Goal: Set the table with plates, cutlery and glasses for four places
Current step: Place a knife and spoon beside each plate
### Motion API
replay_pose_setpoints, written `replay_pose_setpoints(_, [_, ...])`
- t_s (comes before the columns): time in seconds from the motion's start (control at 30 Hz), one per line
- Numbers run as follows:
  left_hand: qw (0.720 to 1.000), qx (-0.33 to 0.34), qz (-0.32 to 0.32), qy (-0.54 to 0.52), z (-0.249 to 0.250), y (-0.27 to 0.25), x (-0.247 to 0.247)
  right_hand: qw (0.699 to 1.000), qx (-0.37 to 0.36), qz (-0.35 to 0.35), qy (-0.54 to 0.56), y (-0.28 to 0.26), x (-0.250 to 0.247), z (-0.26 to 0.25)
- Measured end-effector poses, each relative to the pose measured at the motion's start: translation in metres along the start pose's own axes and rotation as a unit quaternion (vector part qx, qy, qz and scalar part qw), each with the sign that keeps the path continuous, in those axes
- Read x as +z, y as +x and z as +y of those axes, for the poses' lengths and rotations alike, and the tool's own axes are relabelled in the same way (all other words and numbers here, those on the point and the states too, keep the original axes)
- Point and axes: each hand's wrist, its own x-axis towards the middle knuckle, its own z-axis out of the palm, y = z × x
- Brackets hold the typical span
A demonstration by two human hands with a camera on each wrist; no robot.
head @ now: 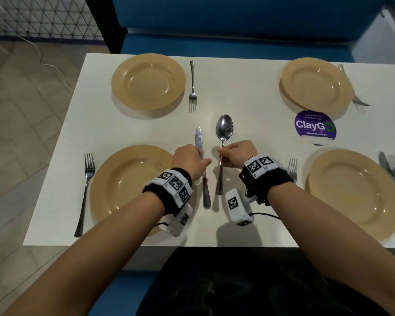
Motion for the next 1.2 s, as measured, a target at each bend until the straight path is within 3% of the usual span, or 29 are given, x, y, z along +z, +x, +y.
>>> replay_pose_setpoints(0.2, [0.99, -0.005, -0.007, 0.144, -0.001, -0.01, 0.02, 0.994, 0.001, 0.019, -0.108, -0.008, 0.002, 0.025])
replay_pose_setpoints(0.5, [0.984, -0.007, -0.007, 0.179, -0.011, -0.036, 0.038, 0.972, -0.068, 0.025, -0.223, -0.031, 0.022, 0.05])
replay_pose_setpoints(1.2, [0.984, 0.017, 0.0, 0.175, -0.033, -0.073, 0.039, 0.976, -0.086, -0.009, -0.202, -0.057, 0.056, 0.063])
